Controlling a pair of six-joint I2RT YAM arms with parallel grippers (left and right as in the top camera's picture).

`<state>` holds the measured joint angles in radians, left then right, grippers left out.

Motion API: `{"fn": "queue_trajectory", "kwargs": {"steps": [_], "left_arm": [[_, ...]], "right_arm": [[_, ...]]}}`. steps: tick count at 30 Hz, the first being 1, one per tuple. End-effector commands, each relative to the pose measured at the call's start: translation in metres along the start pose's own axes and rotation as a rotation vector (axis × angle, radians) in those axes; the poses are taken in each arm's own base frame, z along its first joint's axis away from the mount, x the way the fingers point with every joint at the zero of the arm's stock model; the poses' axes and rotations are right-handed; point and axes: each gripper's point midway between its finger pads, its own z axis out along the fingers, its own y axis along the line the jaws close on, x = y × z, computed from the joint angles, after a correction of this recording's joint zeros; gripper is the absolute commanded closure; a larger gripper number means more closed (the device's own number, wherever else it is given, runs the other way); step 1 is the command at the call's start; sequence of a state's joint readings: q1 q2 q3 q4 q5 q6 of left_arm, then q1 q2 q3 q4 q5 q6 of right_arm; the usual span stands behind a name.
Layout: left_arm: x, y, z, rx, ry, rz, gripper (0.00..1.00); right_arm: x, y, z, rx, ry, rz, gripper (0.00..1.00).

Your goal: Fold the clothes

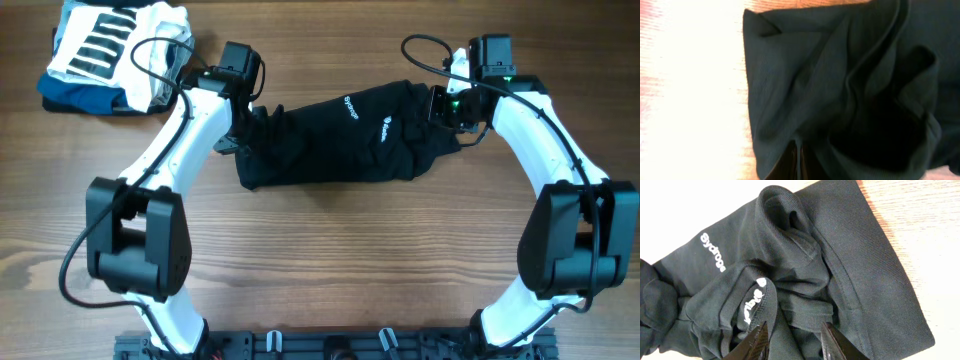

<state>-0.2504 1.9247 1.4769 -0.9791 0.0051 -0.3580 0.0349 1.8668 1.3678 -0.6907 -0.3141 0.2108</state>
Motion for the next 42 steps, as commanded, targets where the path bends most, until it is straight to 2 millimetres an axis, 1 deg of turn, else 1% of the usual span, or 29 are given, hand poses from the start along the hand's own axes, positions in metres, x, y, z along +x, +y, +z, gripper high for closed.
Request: {"fn": "queue_trajectory", "kwargs": {"steps": [1, 3, 5, 7, 8, 12, 15, 17, 20, 22, 24, 25, 26, 28, 29, 30, 31, 32, 34, 36, 38, 39, 42], "left_arm": [[0.007, -0.011, 0.023, 0.023, 0.070, -0.007, 0.96], [0.012, -0.019, 0.031, 0.026, 0.083, 0.015, 0.96], [0.012, -0.033, 0.032, 0.039, 0.064, 0.047, 0.96], [0.011, -0.051, 0.032, 0.061, 0.032, 0.085, 0.96], [0.012, -0.065, 0.032, 0.078, 0.010, 0.117, 0.96], [0.022, -0.107, 0.030, 0.123, -0.042, 0.263, 0.96], [0.032, -0.127, 0.032, 0.134, -0.058, 0.318, 0.96], [0.036, -0.131, 0.037, 0.118, -0.059, 0.335, 0.96], [0.037, -0.129, 0.045, 0.106, -0.046, 0.330, 0.96], [0.033, -0.126, 0.044, 0.108, -0.051, 0.320, 0.96], [0.027, -0.125, 0.038, 0.119, -0.066, 0.307, 0.96], [0.023, -0.124, 0.031, 0.125, -0.078, 0.302, 0.96], [0.021, -0.125, 0.023, 0.130, -0.088, 0.300, 0.96], [0.018, -0.126, -0.002, 0.149, -0.120, 0.299, 0.96], [0.017, -0.126, -0.020, 0.163, -0.144, 0.299, 0.96], [0.017, -0.125, -0.031, 0.169, -0.157, 0.303, 0.94], [0.018, -0.121, -0.044, 0.176, -0.173, 0.307, 0.86], [0.019, -0.118, -0.050, 0.174, -0.174, 0.317, 0.82], [0.021, -0.108, -0.052, 0.155, -0.160, 0.308, 0.78], [0.019, -0.086, -0.048, 0.101, -0.133, 0.277, 0.78], [0.015, -0.068, -0.045, 0.075, -0.112, 0.272, 0.78], [0.012, -0.059, -0.044, 0.065, -0.106, 0.265, 0.76], [0.003, -0.037, -0.043, 0.047, -0.098, 0.238, 0.70]], "right_arm": [[0.001, 0.002, 0.004, -0.008, 0.008, -0.004, 0.65], [0.001, 0.002, 0.004, -0.008, 0.008, -0.005, 0.64], [0.001, 0.002, 0.004, -0.006, 0.008, -0.005, 0.64], [0.001, 0.001, 0.004, 0.000, 0.008, -0.005, 0.64], [0.002, 0.000, 0.004, 0.004, 0.009, -0.004, 0.64], [0.002, -0.002, 0.004, 0.012, 0.012, -0.006, 0.64], [0.002, -0.004, 0.004, 0.023, 0.009, -0.005, 0.64], [0.002, -0.004, 0.004, 0.023, 0.009, -0.005, 0.64], [0.002, -0.004, 0.004, 0.026, 0.008, -0.005, 0.64], [0.002, -0.004, 0.004, 0.026, 0.007, -0.006, 0.64], [0.001, -0.004, 0.004, 0.025, 0.004, -0.006, 0.64], [0.001, -0.004, 0.004, 0.025, 0.004, -0.006, 0.63], [0.001, -0.004, 0.004, 0.026, 0.004, -0.004, 0.59], [-0.001, -0.007, 0.003, 0.028, -0.001, 0.004, 0.49], [-0.002, -0.010, 0.003, 0.029, -0.006, 0.009, 0.37], [-0.004, -0.013, 0.002, 0.031, -0.012, 0.014, 0.30], [-0.006, -0.016, 0.001, 0.033, -0.019, 0.019, 0.21], [-0.008, -0.019, 0.000, 0.034, -0.025, 0.018, 0.16], [-0.010, -0.025, 0.000, 0.040, -0.029, 0.012, 0.10], [-0.010, -0.037, 0.003, 0.052, -0.020, 0.015, 0.06], [-0.006, -0.049, 0.012, 0.058, 0.006, 0.011, 0.02], [-0.002, -0.055, 0.019, 0.058, 0.026, 0.010, 0.02], [0.010, -0.059, 0.039, 0.010, 0.085, -0.006, 0.02]]}}
